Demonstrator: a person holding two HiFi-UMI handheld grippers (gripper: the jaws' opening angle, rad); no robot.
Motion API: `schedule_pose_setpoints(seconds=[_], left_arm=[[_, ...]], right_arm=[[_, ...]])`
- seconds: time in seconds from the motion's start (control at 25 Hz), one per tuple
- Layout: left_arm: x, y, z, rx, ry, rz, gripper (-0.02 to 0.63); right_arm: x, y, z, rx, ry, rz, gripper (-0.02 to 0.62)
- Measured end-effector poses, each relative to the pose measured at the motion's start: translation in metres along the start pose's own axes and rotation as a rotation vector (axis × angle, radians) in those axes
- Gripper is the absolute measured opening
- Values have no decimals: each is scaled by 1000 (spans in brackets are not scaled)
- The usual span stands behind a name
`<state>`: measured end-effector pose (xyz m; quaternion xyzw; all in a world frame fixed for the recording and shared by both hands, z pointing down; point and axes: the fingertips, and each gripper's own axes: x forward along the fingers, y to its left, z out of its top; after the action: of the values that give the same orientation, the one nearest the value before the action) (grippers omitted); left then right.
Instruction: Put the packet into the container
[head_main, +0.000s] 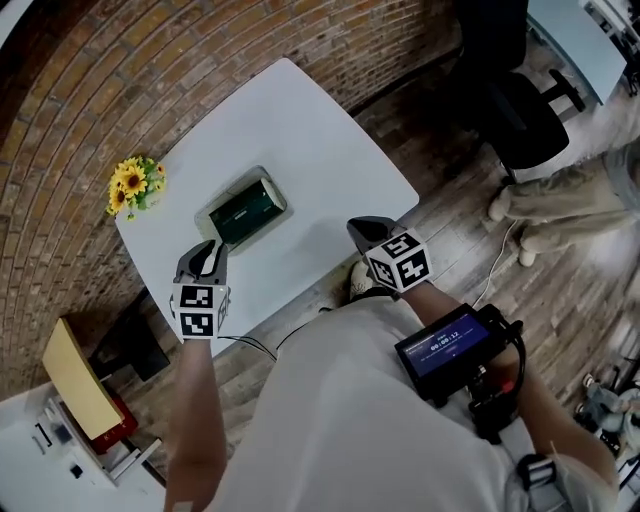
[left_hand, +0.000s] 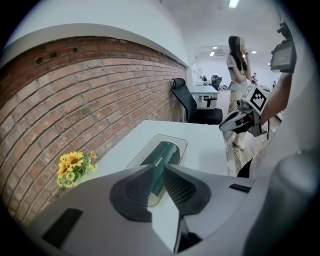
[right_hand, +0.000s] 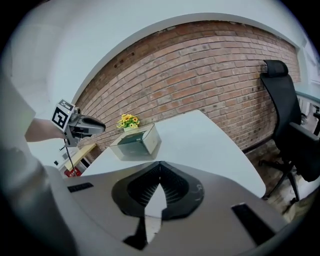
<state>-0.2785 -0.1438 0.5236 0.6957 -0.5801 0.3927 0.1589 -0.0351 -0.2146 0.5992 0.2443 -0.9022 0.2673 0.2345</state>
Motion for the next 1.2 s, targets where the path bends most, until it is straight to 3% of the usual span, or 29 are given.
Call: schedule_pose_setpoints(seconds=[0.4,0.8,1.2], left_arm=[[-57,-24,-61,-314,-130,2,20],[-94,-52,-110,-538,-227,26,9],[-118,-72,-131,-551,-271,11,9]], right_arm=[[-6,68,12,-90,-12,57,6],[-18,147,26,-232,-111,259,6],[-30,174,4,-244,-109,253,6]])
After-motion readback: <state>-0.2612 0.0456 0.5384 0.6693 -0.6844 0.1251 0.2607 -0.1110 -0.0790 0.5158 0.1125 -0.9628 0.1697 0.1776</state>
